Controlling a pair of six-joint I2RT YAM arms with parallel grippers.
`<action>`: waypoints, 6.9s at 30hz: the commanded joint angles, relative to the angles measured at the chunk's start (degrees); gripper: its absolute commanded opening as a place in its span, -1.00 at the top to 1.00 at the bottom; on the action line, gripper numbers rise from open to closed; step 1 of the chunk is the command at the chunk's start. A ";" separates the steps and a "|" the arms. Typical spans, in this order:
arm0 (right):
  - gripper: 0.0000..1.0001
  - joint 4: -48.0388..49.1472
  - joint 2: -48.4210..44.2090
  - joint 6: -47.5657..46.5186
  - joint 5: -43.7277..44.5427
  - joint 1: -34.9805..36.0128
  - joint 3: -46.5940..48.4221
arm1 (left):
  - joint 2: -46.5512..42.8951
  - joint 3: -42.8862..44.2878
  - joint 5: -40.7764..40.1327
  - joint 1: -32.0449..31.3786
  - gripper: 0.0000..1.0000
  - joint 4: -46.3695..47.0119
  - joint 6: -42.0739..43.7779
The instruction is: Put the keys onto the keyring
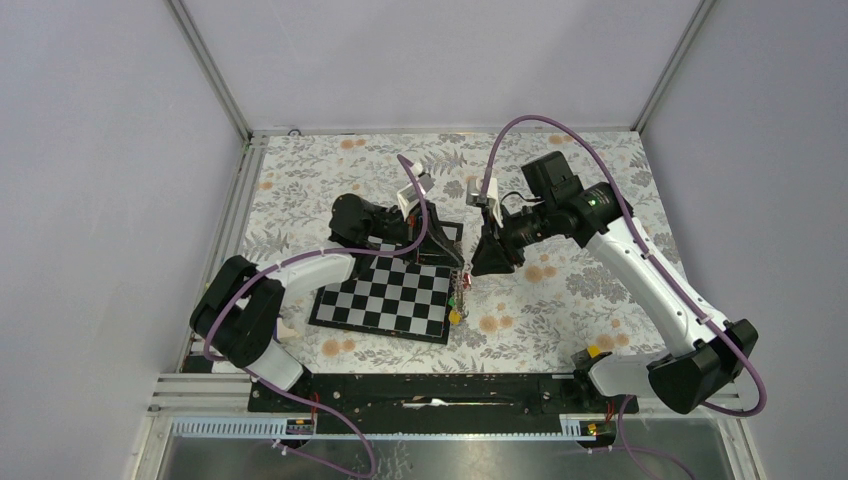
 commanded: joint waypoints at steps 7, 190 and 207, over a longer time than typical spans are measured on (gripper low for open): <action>0.55 0.79 0.59 -0.49 -3.57 -0.48 -0.19 | -0.39 2.95 0.52 -0.18 1.00 4.90 -0.98; 0.13 3.91 -0.10 1.31 13.66 2.93 2.85 | -2.02 4.61 -6.22 1.18 1.00 -22.92 13.68; 0.06 9.50 -3.18 3.00 4.83 -0.38 -7.85 | -1.46 4.47 -6.38 1.47 1.00 -16.29 8.06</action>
